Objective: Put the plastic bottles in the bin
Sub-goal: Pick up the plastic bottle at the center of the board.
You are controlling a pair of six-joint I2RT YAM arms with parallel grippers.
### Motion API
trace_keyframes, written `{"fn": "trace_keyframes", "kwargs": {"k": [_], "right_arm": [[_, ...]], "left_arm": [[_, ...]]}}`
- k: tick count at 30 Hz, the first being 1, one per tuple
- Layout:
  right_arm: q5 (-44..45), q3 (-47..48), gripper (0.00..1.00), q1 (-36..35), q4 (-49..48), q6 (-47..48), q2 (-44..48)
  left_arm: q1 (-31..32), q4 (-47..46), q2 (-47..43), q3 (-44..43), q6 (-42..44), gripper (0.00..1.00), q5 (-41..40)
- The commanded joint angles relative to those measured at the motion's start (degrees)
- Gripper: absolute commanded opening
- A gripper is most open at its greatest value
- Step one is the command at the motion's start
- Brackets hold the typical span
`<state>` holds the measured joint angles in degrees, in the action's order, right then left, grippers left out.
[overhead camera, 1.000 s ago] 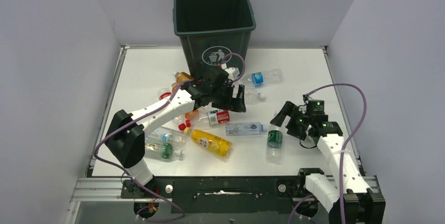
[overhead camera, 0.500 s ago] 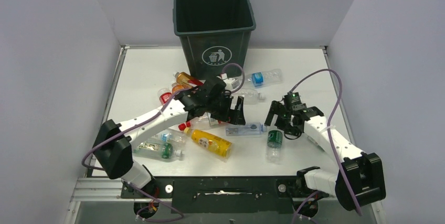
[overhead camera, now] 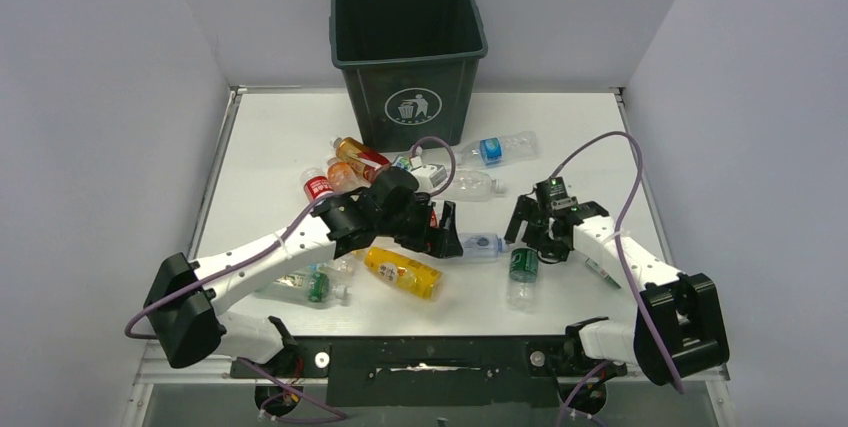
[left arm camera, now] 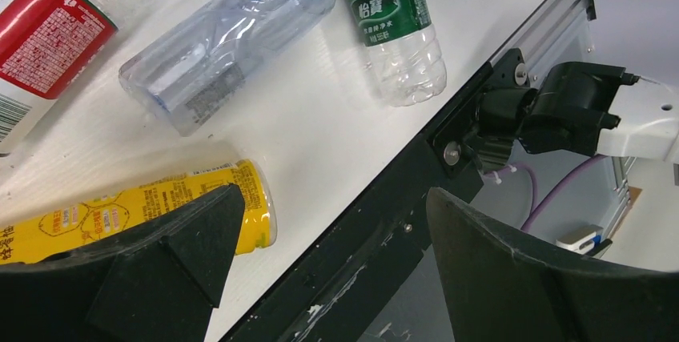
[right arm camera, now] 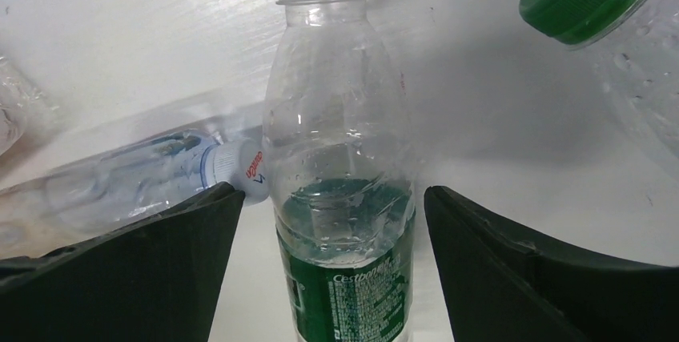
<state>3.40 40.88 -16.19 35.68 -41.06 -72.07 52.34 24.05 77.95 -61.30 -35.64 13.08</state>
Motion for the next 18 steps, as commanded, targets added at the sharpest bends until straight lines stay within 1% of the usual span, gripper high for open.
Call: {"fn": "trace_keyframes", "kwargs": {"k": [1, 5, 10, 18], "right_arm": [[-0.45, -2.61, 0.85, -0.17, -3.73, -1.40, 0.43], [0.37, -3.62, 0.80, -0.23, -4.00, -2.23, 1.66], [0.09, -5.10, 0.63, -0.20, -4.68, -3.06, 3.56], [1.60, -3.34, 0.52, -0.24, -2.80, -1.92, 8.40]], "left_arm": [[1.10, -4.39, -1.52, 0.54, -1.84, 0.85, -1.96], [2.41, -4.60, -0.27, -0.44, -2.57, 0.85, -2.22], [3.86, -5.00, 1.23, -1.49, -3.35, 0.86, -2.89], [4.46, -4.73, 3.79, -4.17, -3.68, 0.86, -2.20]]}}
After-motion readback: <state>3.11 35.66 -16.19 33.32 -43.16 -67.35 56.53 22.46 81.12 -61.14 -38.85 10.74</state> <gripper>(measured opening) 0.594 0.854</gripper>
